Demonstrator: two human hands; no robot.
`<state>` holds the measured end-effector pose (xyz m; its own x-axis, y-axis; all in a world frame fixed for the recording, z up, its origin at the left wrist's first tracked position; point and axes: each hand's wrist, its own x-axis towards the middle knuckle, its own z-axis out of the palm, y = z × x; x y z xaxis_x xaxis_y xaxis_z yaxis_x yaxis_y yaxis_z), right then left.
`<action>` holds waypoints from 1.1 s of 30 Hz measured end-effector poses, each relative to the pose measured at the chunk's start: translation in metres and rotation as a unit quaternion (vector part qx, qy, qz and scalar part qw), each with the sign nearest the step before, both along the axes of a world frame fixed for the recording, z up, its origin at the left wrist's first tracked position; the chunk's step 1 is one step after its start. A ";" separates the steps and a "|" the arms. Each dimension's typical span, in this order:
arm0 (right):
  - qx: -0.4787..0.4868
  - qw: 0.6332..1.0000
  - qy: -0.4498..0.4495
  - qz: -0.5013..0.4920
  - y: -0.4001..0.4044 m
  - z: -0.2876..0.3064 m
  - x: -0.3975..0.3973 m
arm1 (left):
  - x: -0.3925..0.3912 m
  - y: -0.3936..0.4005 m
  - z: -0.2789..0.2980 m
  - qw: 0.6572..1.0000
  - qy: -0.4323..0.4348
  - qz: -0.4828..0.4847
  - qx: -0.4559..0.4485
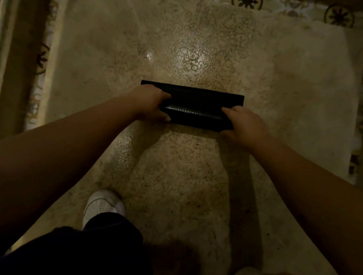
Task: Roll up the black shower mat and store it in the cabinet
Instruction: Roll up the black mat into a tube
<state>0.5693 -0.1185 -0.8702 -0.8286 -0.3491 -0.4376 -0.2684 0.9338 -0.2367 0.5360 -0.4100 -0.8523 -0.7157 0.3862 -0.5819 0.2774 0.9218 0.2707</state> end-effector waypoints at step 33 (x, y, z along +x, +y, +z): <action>0.022 0.998 0.046 0.029 0.008 0.018 -0.031 | 0.007 -0.007 -0.008 0.992 0.121 0.030 0.005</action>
